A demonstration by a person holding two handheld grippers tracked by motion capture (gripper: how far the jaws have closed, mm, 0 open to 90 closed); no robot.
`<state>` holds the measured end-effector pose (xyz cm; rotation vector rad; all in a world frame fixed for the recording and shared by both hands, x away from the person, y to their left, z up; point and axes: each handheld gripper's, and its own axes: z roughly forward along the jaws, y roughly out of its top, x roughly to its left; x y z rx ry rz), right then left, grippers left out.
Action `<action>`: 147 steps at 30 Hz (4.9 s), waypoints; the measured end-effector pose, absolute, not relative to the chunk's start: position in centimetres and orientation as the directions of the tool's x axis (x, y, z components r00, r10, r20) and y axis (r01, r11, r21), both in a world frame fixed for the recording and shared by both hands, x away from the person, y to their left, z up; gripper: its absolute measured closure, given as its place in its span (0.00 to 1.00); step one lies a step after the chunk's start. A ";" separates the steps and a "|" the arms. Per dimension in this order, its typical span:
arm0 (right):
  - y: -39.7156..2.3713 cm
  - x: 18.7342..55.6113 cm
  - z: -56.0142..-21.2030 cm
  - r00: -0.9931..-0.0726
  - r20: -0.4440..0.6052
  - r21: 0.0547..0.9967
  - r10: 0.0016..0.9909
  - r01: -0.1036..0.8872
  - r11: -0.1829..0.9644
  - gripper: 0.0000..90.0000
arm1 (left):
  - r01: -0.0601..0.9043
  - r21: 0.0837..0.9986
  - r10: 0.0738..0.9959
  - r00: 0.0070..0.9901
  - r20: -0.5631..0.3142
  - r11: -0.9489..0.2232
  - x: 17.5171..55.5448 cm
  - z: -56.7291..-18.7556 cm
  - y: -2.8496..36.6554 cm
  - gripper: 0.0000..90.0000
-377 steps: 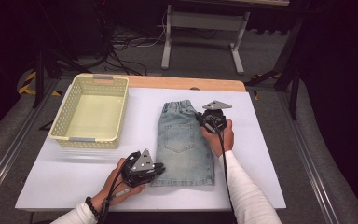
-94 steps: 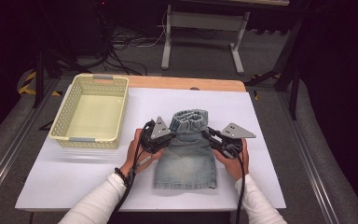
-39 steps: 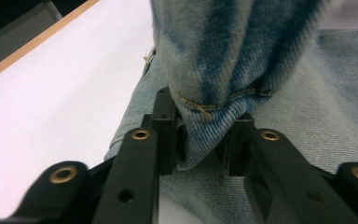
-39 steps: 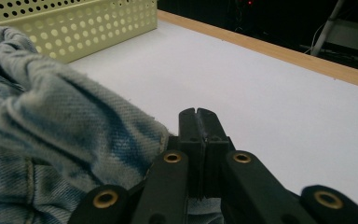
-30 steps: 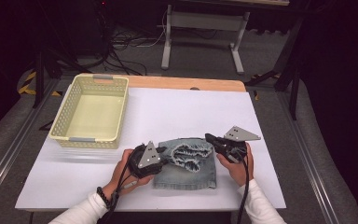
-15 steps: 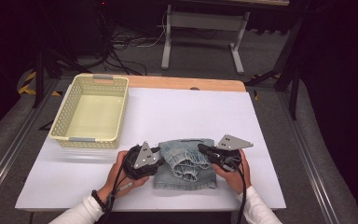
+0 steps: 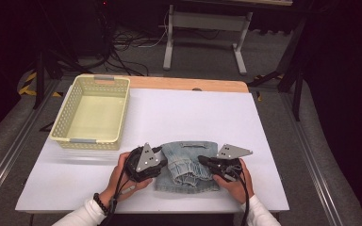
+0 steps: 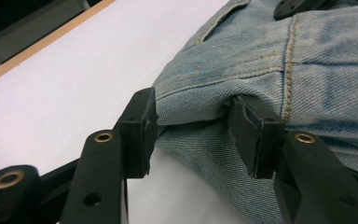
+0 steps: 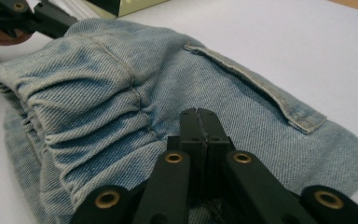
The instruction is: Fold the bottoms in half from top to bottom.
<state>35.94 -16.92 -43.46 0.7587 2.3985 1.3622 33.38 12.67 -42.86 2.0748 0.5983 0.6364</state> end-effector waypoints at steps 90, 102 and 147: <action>-16.7 31.6 -44.9 -0.764 -0.096 0.844 0.638 0.278 0.459 1.00 | 0.213 0.800 0.460 0.884 0.087 -0.561 32.8 -42.7 11.0 0.63; -16.3 30.8 -45.1 -0.769 -0.136 0.829 0.624 0.257 0.497 1.00 | 0.281 0.842 0.632 0.770 0.088 -0.460 33.6 -41.2 12.9 0.29; -18.7 36.0 -45.9 -0.606 0.151 0.797 0.781 0.542 0.267 0.09 | 0.554 0.767 0.719 0.670 -0.181 -0.324 37.0 -45.2 12.0 0.12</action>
